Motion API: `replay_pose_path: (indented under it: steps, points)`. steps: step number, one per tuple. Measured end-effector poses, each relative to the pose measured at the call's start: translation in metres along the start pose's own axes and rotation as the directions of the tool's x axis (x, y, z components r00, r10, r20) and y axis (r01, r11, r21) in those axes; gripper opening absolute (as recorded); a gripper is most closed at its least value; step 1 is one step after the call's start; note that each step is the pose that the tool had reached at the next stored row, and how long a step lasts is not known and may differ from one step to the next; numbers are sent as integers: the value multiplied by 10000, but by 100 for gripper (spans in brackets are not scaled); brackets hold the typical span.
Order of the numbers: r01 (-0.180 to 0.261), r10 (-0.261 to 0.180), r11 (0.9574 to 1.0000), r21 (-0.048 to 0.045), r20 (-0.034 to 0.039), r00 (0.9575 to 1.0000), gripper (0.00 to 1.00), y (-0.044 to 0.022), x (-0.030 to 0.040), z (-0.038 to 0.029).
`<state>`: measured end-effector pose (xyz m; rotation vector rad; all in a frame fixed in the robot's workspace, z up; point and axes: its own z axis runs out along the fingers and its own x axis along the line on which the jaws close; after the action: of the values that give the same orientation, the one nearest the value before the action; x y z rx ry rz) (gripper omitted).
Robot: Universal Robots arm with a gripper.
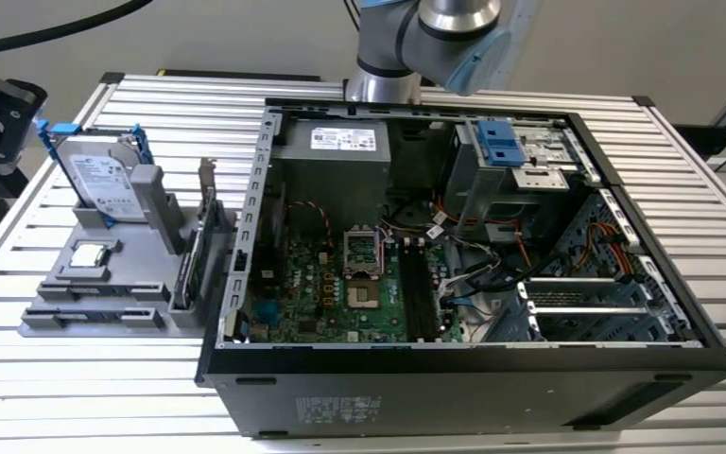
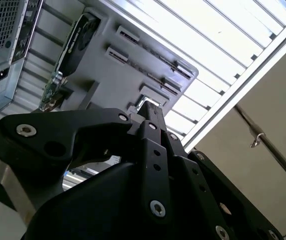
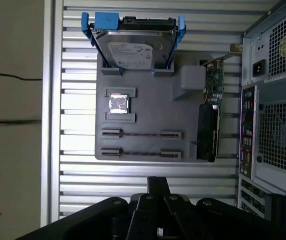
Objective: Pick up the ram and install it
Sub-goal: 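Pick up the ram and move it above insertion slot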
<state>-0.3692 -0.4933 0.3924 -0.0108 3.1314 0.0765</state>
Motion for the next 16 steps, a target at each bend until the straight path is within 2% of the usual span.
replay_pose_path:
  steps: [5, 16]
  points:
    - [-26, 26, 10000, 0, -2, 10000, 0, 0, 0, 0]
    - [-390, 390, 9992, 3, 17, 9992, 0, 0, 0, 0]
